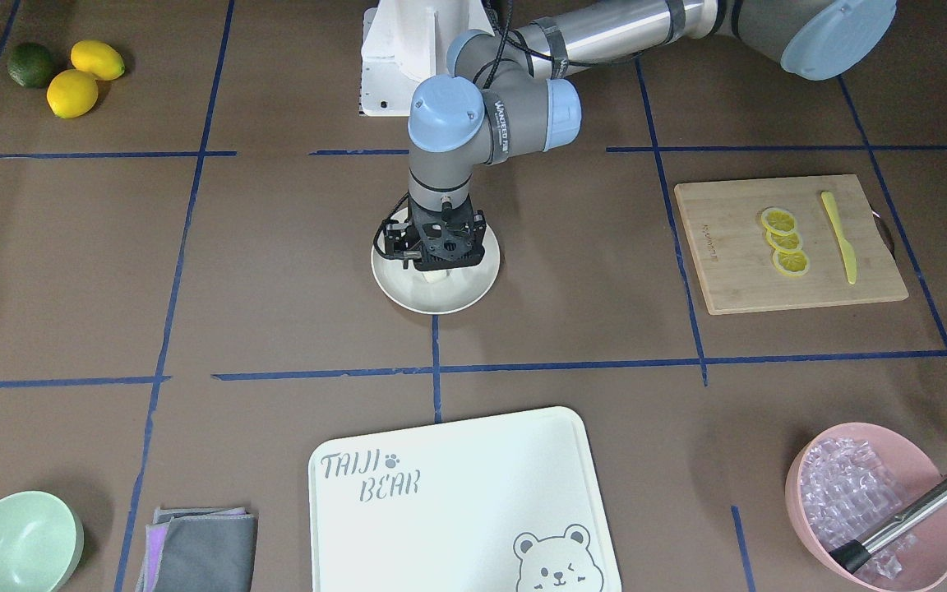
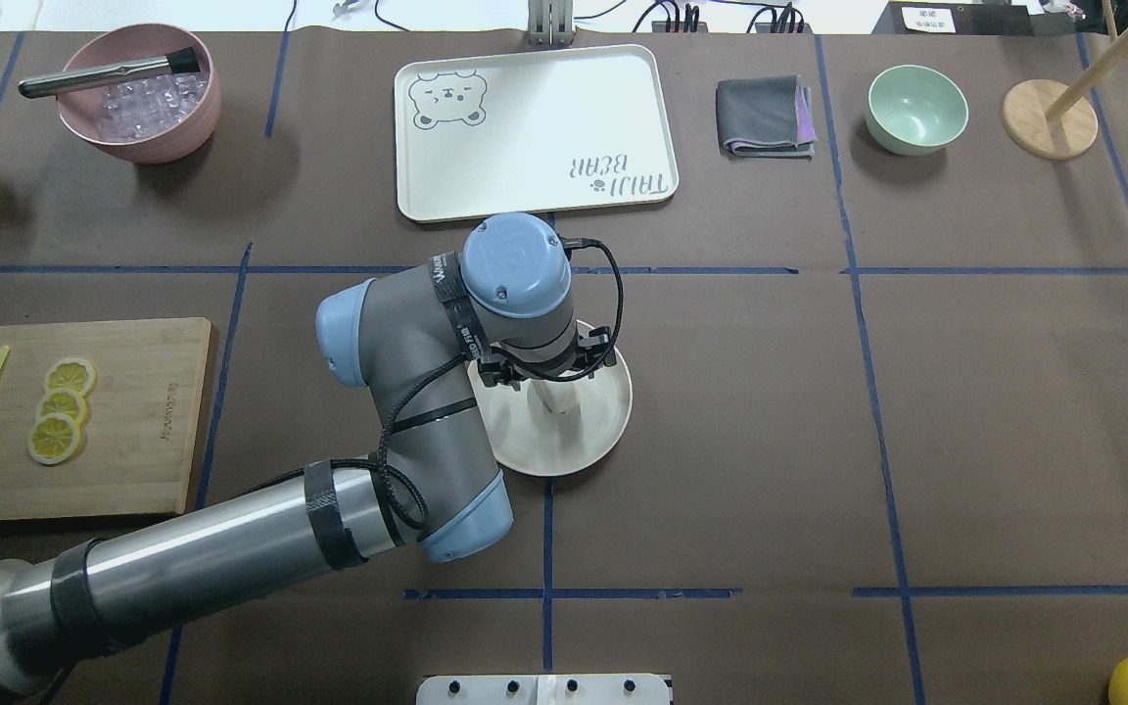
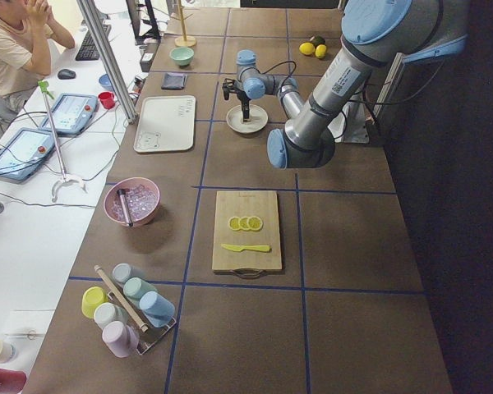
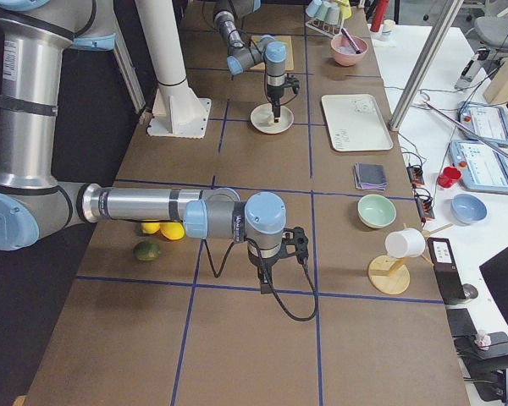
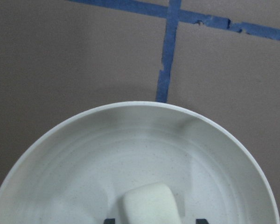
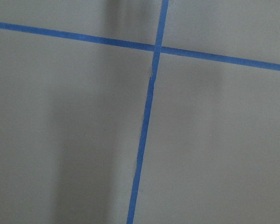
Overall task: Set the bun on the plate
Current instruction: 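Lower the bun onto the plate, open the left gripper, withdraw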
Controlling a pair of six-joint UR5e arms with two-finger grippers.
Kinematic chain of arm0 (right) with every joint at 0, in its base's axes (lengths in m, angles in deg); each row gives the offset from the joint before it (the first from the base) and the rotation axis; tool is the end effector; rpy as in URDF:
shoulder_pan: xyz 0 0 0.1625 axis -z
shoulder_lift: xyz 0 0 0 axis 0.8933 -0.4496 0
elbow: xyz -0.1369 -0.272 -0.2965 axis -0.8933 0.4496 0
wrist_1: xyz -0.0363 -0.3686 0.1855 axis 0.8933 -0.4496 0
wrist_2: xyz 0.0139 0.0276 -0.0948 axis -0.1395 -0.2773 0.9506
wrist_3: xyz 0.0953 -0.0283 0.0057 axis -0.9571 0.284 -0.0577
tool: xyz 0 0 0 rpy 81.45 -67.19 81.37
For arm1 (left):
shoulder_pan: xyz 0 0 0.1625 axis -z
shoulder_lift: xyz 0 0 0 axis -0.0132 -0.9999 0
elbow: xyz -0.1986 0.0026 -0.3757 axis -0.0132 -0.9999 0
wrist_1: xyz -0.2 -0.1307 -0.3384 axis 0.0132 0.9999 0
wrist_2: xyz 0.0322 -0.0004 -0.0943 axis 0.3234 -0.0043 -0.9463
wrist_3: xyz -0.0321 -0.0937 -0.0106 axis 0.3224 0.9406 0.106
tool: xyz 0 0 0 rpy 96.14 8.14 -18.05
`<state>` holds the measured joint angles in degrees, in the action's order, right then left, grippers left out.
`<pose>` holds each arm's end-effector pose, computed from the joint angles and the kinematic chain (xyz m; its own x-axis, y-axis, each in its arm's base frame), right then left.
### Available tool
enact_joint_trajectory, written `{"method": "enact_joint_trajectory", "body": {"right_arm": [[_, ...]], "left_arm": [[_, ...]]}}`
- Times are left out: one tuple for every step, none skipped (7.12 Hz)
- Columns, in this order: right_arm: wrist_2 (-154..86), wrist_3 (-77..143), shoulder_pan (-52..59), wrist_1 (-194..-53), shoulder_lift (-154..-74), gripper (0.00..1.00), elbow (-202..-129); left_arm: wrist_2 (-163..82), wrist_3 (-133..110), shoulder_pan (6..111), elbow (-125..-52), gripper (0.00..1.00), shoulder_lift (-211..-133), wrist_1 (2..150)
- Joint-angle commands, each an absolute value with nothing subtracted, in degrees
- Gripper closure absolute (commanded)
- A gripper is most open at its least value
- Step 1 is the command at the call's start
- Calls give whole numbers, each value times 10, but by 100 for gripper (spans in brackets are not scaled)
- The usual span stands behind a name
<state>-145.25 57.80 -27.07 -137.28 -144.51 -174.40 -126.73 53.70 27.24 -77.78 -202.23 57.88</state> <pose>0.0660 -0.4164 0.6391 0.7064 -0.1462 0.6926 0.0952 0.9892 0.1117 0.6242 -0.4487 0.1681 0.6134 -0.1347 -0.7782 0.1391 0.9884 -0.0614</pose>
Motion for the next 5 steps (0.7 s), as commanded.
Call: {"method": "enact_joint_trajectory", "body": {"right_arm": [[-1453,578,-271,-1373,-1445,0,-1744],[-1453,579,-271,-1373,-1445,0,-1744],[-1453,579,-271,-1373,-1445,0,-1744],[-1453,579,-271,-1373,-1445,0,-1744],[-1452,579,-271,-1373,-1445,0,-1744]], "left_arm": [[-1278,437,305,-917,1,-1947,481],[-1303,349,347,-983,1,-1908,420],[-1358,259,402,-1022,1,-1855,410],[-1412,166,469,-1041,1,-1806,411],[-1461,46,541,-1044,1,-1750,411]]}}
